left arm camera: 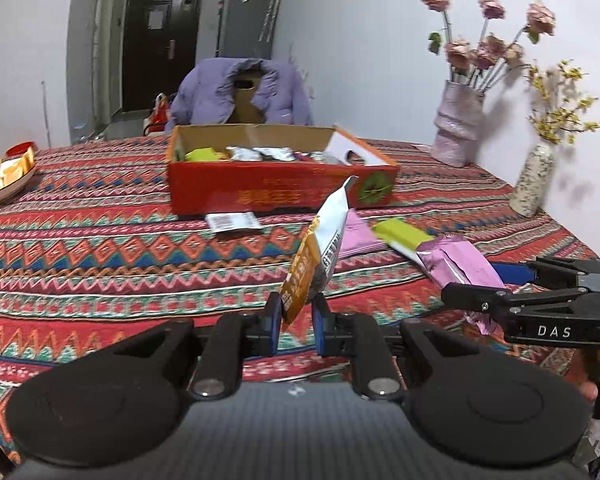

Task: Organize snacks
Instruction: 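Carry both packets into the red box and open both grippers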

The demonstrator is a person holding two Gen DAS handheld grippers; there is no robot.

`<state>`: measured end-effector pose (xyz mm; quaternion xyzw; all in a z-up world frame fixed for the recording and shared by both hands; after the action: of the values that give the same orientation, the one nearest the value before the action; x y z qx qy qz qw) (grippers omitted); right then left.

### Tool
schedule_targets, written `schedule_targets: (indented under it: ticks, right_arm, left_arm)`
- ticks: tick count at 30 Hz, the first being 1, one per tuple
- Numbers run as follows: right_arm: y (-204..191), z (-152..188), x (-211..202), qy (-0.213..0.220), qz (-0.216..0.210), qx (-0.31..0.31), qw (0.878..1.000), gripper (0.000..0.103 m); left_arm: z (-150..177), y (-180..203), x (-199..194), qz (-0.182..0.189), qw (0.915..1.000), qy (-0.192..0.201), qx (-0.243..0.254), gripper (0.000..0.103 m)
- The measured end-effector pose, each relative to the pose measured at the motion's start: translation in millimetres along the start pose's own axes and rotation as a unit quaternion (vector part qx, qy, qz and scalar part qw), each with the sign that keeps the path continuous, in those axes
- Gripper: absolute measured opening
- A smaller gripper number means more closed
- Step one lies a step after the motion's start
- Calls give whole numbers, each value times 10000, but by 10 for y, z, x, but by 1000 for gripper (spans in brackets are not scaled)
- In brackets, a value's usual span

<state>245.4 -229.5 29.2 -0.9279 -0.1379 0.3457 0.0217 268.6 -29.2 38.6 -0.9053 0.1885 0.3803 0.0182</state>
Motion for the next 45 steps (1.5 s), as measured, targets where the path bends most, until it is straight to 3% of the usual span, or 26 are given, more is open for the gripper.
schedule_targets:
  ticks: [15,20,26,33,37,41,45]
  right_arm:
    - [203,-25,-181,237,-213,109,9994,61]
    - [230,-291,-63,235,-356,47,9991,61]
    - [282,-982,184,387,-812,-4,9959,61]
    - [358,-1946,788,375,-864,-151,9954,61]
    - [430,-2309,1266,154,-796,-170,9966,61]
    - [498,-2455,1798,-168,-631,-169,9977,61]
    - [536,-2361,2325,-595,-503,-168,9968,61]
  left_arm:
    - [-89,199,22,-140,9998,77,-76,16]
    - [-363,81,92,-211,9995,215,-11,16]
    - [-997,-202,306,-507,9975,414,259,16]
    - [-1916,-546,832,-610,9963,432,425,16]
    - [-2234,-651,1214,-430,9980,292,366,16]
    - [-2409,-714,1670,-276,9992,32,276,16]
    - [-2419,-744,2107,-193,9992,-286,214,16]
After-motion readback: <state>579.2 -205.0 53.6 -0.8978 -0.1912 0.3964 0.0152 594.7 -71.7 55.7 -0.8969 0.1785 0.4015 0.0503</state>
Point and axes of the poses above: each gripper's, at about its wrist camera, not at the fingertips, and x roughly the way its jaws point, y to its right, z to its underside, the point moved 5 cm from there along x, roughly the way its jaws point, and after that the axes turned 10 degrees about -y, right-handed, at the moved point
